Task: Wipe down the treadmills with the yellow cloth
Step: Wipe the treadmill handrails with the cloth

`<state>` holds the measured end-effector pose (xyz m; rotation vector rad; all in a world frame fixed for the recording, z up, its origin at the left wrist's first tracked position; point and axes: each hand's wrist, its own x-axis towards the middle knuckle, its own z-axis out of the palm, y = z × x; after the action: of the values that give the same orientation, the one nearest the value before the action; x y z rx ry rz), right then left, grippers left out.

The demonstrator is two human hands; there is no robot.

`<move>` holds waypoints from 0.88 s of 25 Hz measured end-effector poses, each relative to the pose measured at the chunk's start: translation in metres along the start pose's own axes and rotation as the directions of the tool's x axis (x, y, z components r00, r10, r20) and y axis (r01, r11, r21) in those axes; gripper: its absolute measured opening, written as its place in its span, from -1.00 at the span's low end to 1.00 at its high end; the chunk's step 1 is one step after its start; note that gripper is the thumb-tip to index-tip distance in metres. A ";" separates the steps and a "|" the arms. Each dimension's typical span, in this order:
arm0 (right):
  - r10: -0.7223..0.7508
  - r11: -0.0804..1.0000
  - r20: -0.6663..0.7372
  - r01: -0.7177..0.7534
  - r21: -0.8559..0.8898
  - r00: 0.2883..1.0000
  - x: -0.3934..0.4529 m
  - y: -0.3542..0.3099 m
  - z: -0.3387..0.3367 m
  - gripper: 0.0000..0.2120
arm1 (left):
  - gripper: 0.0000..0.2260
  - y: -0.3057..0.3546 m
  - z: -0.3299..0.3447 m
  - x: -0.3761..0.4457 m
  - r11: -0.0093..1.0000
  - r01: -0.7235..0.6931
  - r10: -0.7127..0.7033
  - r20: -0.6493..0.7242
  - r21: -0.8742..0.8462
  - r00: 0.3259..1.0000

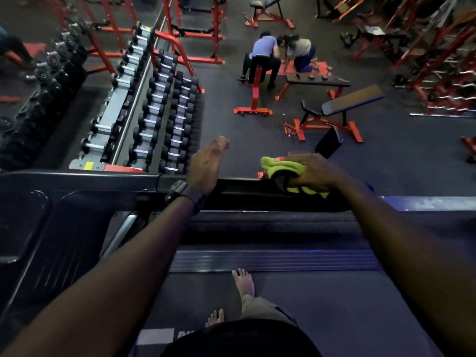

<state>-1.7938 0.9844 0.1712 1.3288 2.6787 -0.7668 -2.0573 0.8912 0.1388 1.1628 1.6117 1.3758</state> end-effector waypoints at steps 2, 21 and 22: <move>0.070 0.997 0.002 -0.070 0.013 0.998 0.006 -0.006 0.001 -0.55 | -0.35 0.019 0.030 -0.007 0.998 -0.054 0.055 0.059 -0.017 0.997; 0.178 0.967 -0.446 -0.241 -0.088 0.877 -0.041 0.026 0.029 -0.46 | -0.35 0.000 0.067 -0.011 0.999 -0.046 0.046 -0.004 -0.022 0.999; 0.286 0.927 -0.525 -0.370 -0.061 0.802 -0.050 0.039 0.028 -0.47 | -0.36 0.000 0.068 -0.013 0.998 -0.049 0.048 -0.017 -0.036 0.999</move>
<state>-1.7374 0.9546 0.1439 2.1201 2.6410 -0.1617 -1.9903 0.9025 0.1263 1.1791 1.5723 1.4432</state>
